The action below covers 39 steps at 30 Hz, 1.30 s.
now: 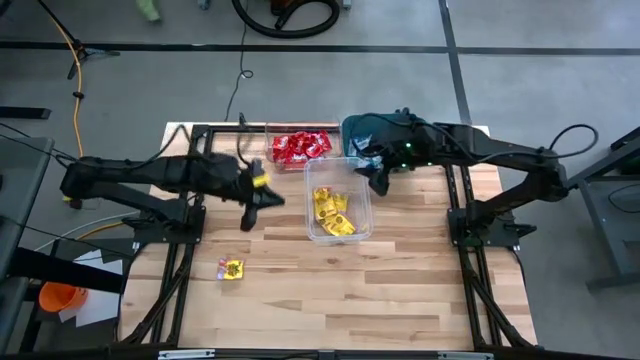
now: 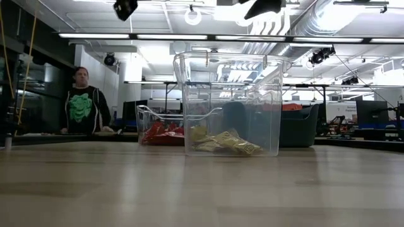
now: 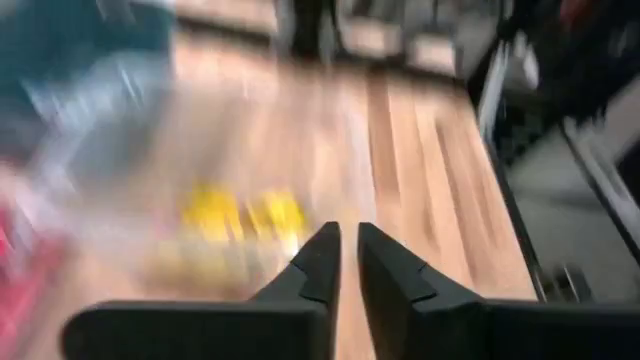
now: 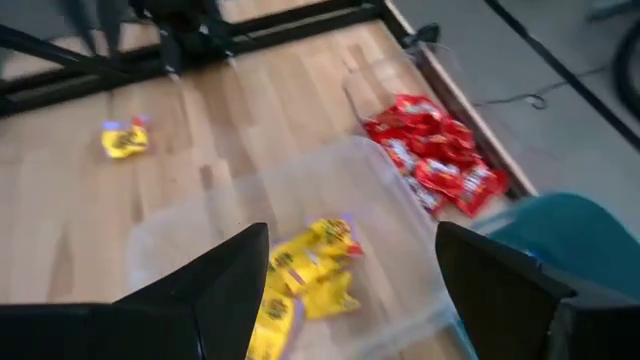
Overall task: Sort candy
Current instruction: Put the yellow candy into the transparent container
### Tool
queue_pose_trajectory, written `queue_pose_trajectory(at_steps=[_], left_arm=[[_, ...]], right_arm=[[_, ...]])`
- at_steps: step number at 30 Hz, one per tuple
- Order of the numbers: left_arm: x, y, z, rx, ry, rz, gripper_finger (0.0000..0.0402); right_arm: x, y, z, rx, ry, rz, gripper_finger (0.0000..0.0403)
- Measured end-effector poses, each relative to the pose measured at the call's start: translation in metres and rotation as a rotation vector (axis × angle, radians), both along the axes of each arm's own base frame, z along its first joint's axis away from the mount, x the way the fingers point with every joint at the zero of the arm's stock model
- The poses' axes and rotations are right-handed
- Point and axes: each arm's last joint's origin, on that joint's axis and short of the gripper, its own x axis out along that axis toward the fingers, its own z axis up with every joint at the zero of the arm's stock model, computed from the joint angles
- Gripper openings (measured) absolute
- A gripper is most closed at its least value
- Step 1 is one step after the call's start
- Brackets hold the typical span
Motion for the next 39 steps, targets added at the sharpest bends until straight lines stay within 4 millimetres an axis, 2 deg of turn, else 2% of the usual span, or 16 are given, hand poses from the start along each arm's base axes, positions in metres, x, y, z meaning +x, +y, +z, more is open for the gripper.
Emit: queue_pose_trajectory(at_steps=[6,13,19,25,39], left_arm=[[-0.014,-0.031,-0.028,-0.106,0.297,-0.024,0.0091],[-0.036,-0.066,-0.067,-0.12,0.504,-0.026,0.0171],[-0.045,-0.079,-0.112,-0.101,0.654,-0.01,0.0216],[-0.049,-0.087,-0.151,-0.063,0.828,-0.001,0.0233],[-0.046,-0.111,-0.197,0.007,0.913,-0.058,0.0224]], right_arm=[[-0.029,0.002,0.006,-0.023,0.075,-0.083,0.0284],[-0.057,0.005,0.006,0.044,0.128,-0.166,0.0284],[-0.066,0.006,0.003,0.058,0.14,-0.194,0.0284],[-0.067,0.006,0.001,0.056,0.154,-0.196,0.0284],[-0.068,0.006,0.0,0.043,0.174,-0.199,0.0284]])
